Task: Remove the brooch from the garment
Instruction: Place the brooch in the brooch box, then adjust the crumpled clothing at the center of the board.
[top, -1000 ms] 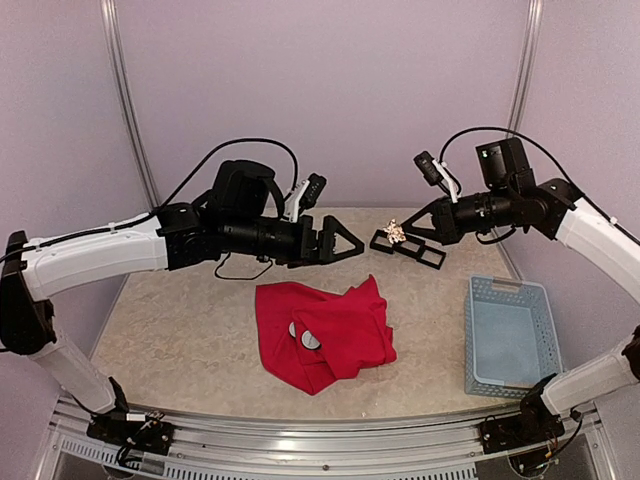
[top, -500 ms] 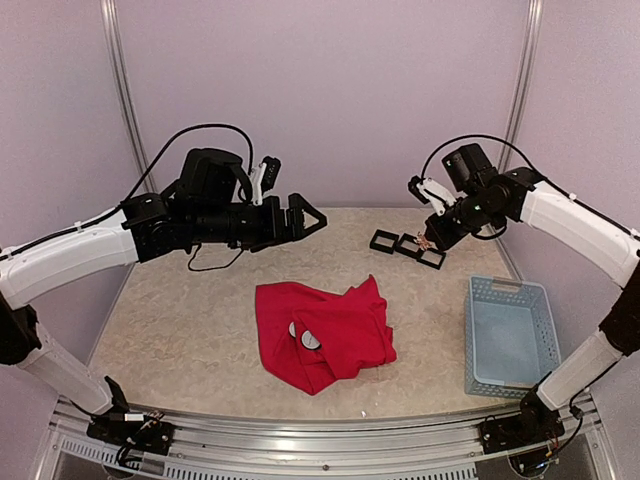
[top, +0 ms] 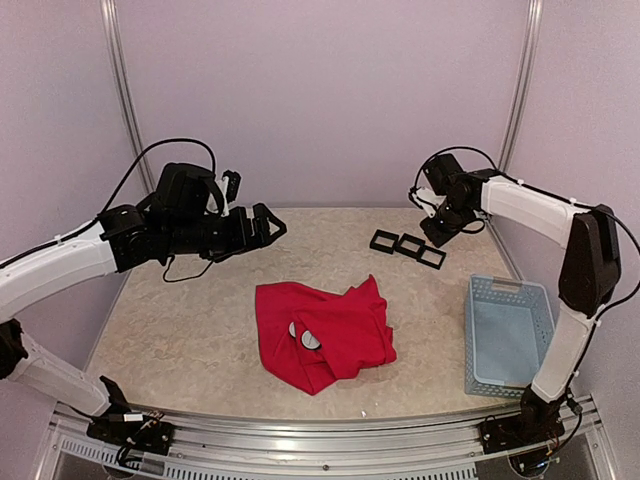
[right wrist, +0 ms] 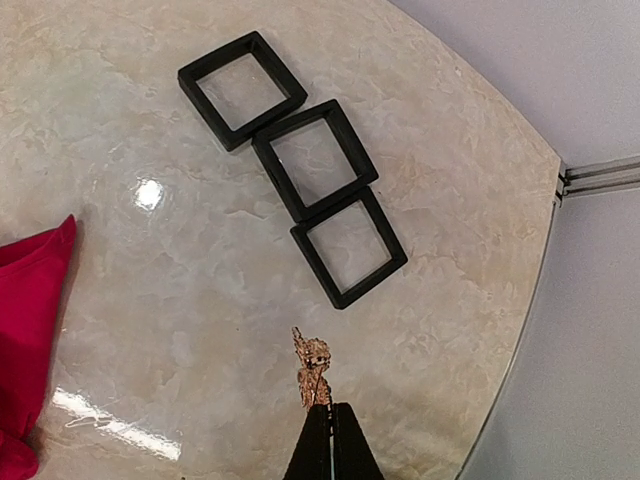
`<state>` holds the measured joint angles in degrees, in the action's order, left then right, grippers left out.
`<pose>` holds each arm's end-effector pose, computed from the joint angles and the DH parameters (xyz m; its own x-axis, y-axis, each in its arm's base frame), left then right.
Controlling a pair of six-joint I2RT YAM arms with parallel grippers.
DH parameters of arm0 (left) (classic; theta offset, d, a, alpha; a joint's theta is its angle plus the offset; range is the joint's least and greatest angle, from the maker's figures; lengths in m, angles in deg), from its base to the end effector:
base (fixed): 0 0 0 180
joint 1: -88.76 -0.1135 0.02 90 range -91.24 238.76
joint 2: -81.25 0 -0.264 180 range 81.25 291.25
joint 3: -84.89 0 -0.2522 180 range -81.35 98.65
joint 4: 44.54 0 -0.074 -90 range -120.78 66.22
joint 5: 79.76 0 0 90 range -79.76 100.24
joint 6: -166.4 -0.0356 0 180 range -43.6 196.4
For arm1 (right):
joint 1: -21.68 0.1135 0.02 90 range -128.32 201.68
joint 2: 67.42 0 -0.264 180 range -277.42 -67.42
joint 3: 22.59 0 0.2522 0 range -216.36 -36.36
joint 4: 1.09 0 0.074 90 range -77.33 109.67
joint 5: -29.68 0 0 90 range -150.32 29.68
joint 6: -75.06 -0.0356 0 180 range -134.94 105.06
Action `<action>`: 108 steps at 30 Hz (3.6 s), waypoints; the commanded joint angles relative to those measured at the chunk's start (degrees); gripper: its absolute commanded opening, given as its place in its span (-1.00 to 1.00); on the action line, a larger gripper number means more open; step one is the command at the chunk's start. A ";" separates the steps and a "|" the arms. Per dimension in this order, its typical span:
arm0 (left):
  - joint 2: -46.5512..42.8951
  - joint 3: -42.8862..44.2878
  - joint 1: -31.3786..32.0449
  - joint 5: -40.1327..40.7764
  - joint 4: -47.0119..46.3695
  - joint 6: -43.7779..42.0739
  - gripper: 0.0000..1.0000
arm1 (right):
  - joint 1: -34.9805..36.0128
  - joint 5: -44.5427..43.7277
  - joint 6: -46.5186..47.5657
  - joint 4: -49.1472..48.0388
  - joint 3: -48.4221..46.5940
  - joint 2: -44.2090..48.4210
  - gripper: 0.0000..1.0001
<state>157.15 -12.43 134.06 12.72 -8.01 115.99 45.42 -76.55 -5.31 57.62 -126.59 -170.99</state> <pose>0.2130 -0.2130 0.3450 -0.7047 -0.1931 -0.6827 0.3044 0.7869 -0.5367 0.3619 0.1483 0.2800 -0.7255 -0.4945 -0.4786 -0.3787 0.8676 -0.3223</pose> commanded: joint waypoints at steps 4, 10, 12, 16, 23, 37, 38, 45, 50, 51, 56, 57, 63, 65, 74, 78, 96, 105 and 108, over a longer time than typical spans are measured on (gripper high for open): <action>-5.28 -5.75 -3.51 1.27 -0.43 -0.11 0.98 | -2.70 -4.53 0.96 0.91 -6.99 -7.95 -1.00; -7.18 -8.38 -5.29 1.03 -0.90 -0.49 0.97 | -2.72 -7.68 0.65 2.70 -13.03 -15.17 -1.00; -7.58 -9.09 -5.38 1.21 -1.03 -0.32 0.98 | -2.68 -8.98 0.35 3.75 -14.84 -17.32 -1.00; -8.53 -11.03 -5.63 1.23 -1.73 0.50 0.98 | -2.72 -13.66 -0.05 4.27 -16.27 -20.33 -1.00; -9.93 -12.92 -6.16 1.28 -2.01 0.53 0.97 | -2.74 -17.12 -0.31 3.68 -16.73 -24.04 -1.00; -10.49 -13.87 -6.45 0.53 -1.65 0.68 0.98 | -2.72 -22.52 -0.02 0.50 -20.50 -30.12 -1.00; -10.50 -13.97 -6.54 0.52 -1.72 0.82 0.98 | -2.73 -22.84 0.11 0.37 -20.31 -30.16 -1.00; -9.53 -13.54 -7.21 -0.70 -2.28 0.63 0.98 | -2.70 -22.67 0.04 -0.29 -20.17 -31.22 -1.00; -8.58 -13.03 -7.33 -1.07 -2.29 0.56 0.98 | -2.73 -22.35 -0.27 -0.50 -19.01 -31.17 -1.00; -8.58 -13.09 -7.33 -1.10 -2.34 0.57 0.97 | -2.68 -22.35 -0.26 -0.56 -18.67 -30.98 -1.00; -8.33 -13.12 -7.58 -1.33 -2.61 0.57 0.97 | -2.74 -21.58 -0.40 -1.25 -17.26 -30.18 -1.00; -8.25 -13.12 -7.66 -1.46 -2.75 0.45 0.97 | -2.74 -21.57 -0.44 -0.85 -17.25 -30.28 -1.00; -7.55 -13.03 -8.02 -1.82 -3.60 0.18 0.98 | -2.73 -21.28 -0.49 -1.69 -15.55 -29.63 -1.00; -7.31 -13.05 -8.12 -2.07 -3.95 0.22 0.98 | -2.72 -20.83 -0.69 -1.55 -15.53 -29.91 -1.00; -7.75 -13.75 -8.16 -2.15 -3.55 0.32 0.98 | -2.68 -17.70 -1.88 -0.09 -16.90 -29.53 -0.82; -7.97 -14.39 -8.38 -2.13 -5.05 0.82 0.98 | -2.73 -15.15 -2.71 1.17 -17.30 -28.21 -0.65; -8.32 -14.51 -8.49 -3.46 -5.97 1.72 0.97 | -2.73 -9.64 -5.52 1.44 -12.62 -19.61 0.01; -6.68 -14.39 -8.41 -2.66 -11.54 8.65 0.98 | -2.59 10.35 -12.70 -0.77 -10.12 -7.32 -0.03; -3.29 -12.48 -7.46 -2.89 -13.59 11.03 0.98 | -1.36 19.56 -14.65 -3.01 -5.45 -2.16 -0.03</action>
<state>150.13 -25.93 125.97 9.42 -17.28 122.73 43.15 -72.35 -15.32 57.23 -136.51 -180.32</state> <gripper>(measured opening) 0.988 0.486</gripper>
